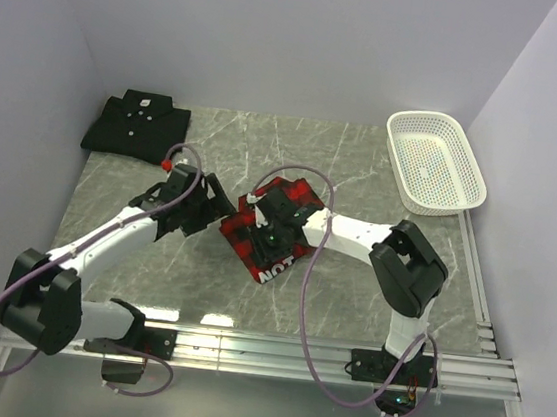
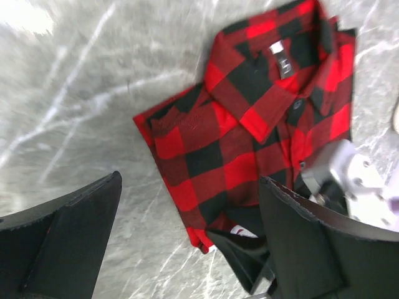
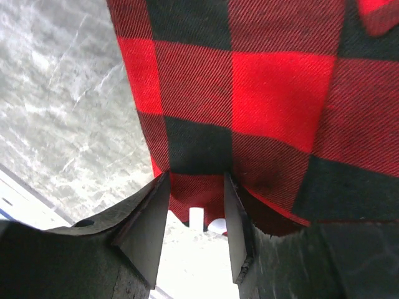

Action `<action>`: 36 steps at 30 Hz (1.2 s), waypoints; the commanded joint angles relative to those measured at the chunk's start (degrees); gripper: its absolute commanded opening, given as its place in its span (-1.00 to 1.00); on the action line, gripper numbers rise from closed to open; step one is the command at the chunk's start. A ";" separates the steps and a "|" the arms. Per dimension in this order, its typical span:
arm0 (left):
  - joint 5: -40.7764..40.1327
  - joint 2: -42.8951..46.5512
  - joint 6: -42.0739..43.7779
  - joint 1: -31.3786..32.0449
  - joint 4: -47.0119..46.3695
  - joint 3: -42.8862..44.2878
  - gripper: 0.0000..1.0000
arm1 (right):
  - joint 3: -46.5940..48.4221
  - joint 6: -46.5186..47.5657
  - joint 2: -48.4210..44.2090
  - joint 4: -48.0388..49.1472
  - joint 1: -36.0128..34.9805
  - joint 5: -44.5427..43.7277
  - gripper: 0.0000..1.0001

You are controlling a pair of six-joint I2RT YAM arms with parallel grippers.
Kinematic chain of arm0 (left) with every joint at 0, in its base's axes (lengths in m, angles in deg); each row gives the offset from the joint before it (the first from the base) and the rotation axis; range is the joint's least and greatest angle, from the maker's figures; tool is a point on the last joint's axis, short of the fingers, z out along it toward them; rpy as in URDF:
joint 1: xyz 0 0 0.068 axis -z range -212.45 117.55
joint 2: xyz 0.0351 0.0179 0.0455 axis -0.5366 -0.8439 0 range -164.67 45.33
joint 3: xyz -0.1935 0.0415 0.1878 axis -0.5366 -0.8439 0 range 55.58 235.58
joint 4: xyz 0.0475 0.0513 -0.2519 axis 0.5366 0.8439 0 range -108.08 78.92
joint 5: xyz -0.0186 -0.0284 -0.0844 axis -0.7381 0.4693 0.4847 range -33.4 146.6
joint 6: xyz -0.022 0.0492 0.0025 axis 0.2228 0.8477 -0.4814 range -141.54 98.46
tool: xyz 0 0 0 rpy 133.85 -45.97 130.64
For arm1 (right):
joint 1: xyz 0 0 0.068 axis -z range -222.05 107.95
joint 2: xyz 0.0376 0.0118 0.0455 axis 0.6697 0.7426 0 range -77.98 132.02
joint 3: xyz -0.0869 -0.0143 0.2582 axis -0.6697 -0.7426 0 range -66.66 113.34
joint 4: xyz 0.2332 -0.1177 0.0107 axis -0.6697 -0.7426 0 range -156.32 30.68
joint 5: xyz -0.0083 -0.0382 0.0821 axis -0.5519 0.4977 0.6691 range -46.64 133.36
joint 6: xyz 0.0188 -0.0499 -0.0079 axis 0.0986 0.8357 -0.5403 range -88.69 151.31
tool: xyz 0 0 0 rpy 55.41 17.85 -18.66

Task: Fold and stack the long sleeve shirts
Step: Fold the shirt

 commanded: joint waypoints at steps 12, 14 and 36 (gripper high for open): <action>-1.88 -14.42 -6.51 7.29 -5.68 0.93 0.67 | -6.72 -7.81 -20.67 10.82 21.11 -6.91 0.04; -2.50 -16.79 -6.16 7.55 -4.36 1.55 0.58 | -8.14 -10.88 -20.67 13.81 26.56 -4.37 0.04; -22.01 -40.34 14.75 -6.32 14.01 32.74 -0.18 | -13.17 -24.08 -4.24 23.67 20.61 5.66 -0.32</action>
